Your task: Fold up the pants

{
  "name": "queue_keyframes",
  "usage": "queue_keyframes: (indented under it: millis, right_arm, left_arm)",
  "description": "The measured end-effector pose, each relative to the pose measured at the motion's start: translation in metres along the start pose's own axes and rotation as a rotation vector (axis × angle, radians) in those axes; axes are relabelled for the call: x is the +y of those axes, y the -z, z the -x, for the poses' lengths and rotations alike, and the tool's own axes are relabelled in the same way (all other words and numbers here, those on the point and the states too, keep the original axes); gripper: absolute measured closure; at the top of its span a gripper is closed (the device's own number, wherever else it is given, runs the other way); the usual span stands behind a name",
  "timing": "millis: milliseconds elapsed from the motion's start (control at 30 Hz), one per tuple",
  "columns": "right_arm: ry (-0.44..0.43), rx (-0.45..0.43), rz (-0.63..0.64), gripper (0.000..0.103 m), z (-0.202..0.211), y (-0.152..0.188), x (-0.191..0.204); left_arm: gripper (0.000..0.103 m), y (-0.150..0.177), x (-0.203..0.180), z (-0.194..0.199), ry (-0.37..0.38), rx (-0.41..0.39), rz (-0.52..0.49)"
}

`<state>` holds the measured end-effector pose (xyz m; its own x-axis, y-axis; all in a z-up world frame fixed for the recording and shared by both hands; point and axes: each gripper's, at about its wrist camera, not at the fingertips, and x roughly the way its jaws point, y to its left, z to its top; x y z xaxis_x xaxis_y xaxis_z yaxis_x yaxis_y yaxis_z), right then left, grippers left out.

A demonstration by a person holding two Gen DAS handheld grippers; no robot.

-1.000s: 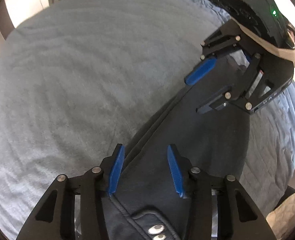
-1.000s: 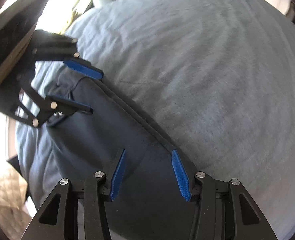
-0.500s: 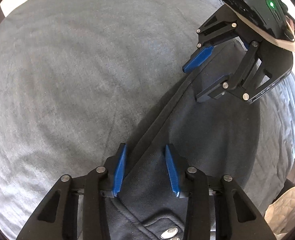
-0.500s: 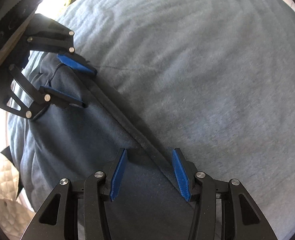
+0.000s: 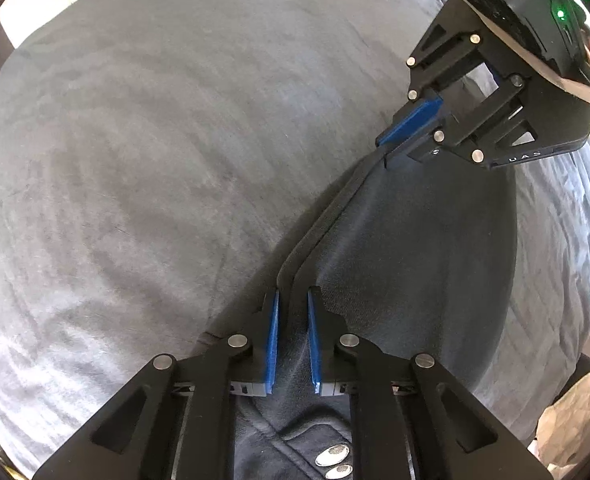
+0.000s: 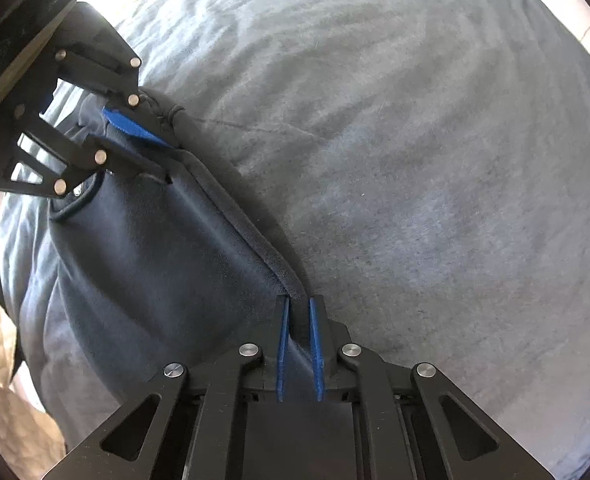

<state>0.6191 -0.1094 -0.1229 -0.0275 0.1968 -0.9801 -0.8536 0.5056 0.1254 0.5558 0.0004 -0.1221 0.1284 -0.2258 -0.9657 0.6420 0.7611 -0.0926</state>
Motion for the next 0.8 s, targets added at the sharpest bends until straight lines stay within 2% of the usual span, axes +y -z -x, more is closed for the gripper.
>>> queue_keyframes:
  millis: [200, 333, 433, 533, 567, 600, 633, 733, 800]
  right_arm:
    - [0.022, -0.031, -0.044, 0.093, 0.011, -0.001, -0.008]
    - [0.059, -0.033, -0.067, 0.094, 0.008, -0.003, -0.021]
    - [0.052, -0.021, -0.087, 0.094, 0.000, -0.005, -0.025]
    - [0.060, -0.007, -0.100, 0.091, -0.003, 0.002, -0.028]
    - [0.073, -0.011, -0.115, 0.085, -0.002, 0.008, -0.030]
    - [0.083, -0.011, -0.135, 0.073, -0.001, 0.011, -0.033]
    - [0.109, -0.015, -0.176, 0.068, 0.000, 0.013, -0.039]
    - [0.158, -0.066, -0.283, 0.066, 0.016, 0.019, -0.053]
    - [0.183, -0.094, -0.343, 0.065, 0.028, 0.023, -0.057]
  left_arm:
    - [0.089, -0.009, 0.012, 0.005, -0.034, -0.016, -0.002]
    - [0.089, -0.015, 0.015, -0.005, -0.057, -0.004, -0.001]
    - [0.088, -0.016, 0.019, -0.012, -0.052, 0.025, -0.007]
    - [0.081, -0.018, 0.018, -0.019, -0.076, 0.034, -0.015]
    - [0.080, -0.018, 0.019, -0.019, -0.080, 0.037, -0.012]
    - [0.072, -0.020, 0.022, -0.019, -0.086, 0.035, 0.004]
    - [0.065, -0.022, 0.025, -0.017, -0.094, 0.030, 0.024]
    - [0.059, -0.020, 0.039, -0.005, -0.092, 0.003, 0.098]
    - [0.061, -0.016, 0.043, 0.009, -0.145, -0.031, 0.130]
